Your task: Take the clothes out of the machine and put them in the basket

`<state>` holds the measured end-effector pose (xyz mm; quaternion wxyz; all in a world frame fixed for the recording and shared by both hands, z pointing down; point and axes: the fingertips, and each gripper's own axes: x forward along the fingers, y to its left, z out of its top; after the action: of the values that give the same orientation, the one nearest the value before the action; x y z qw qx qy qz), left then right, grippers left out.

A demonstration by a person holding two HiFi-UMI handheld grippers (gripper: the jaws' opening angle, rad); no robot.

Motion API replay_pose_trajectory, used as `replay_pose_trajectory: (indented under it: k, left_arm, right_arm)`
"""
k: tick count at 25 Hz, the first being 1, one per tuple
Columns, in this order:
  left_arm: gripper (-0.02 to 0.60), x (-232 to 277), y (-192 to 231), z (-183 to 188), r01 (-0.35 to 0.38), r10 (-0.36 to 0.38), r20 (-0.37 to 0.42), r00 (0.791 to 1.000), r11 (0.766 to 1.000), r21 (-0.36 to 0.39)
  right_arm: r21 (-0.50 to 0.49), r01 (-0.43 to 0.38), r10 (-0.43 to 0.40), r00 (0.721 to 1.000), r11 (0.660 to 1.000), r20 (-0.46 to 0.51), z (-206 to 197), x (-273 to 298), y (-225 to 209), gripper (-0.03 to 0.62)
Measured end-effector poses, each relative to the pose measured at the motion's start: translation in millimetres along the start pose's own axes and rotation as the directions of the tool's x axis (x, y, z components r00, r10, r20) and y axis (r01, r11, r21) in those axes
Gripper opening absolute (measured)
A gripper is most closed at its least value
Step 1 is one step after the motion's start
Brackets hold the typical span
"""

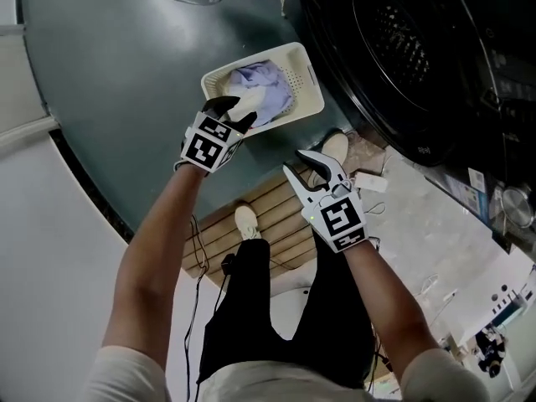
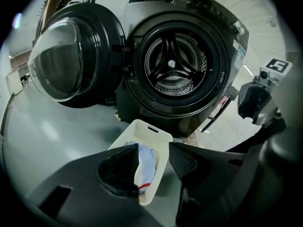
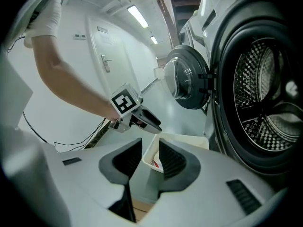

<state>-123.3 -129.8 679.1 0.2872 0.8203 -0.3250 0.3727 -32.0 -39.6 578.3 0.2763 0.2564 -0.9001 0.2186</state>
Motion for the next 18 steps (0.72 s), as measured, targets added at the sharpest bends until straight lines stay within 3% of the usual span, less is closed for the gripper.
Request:
replay_pose_trajectory:
  k: [7,10,15,18]
  left_arm:
    - [0.166,-91.2,-36.8,22.7,0.028,-0.028,0.095,0.995,1.0,0.003]
    - [0.143,-132.7,-59.4,22.4,0.043,-0.042,0.117,0.992,0.999,-0.006]
    - [0.053,-207.8,-113.4,36.9,0.11,-0.109,0.193,0.975,0.994,0.008]
    - [0.01,-256.0,-146.8,44.9,0.153,-0.152,0.233,0.96,0.988,0.015]
  right_arm:
    - [-0.101,0.028,-0.027,1.0,0.994,0.014,41.5,-40.8,29.8,0.117]
    - [-0.059,0.027,-0.025,0.999,0.998,0.024,55.0,-62.6,46.8,0.115]
    - [0.018,0.028,-0.029,0.999,0.999,0.045,80.2,-99.4,73.1,0.083]
    - [0.003,0.023,-0.023,0.999,1.0,0.048,96.5,-123.6,97.8,0.083]
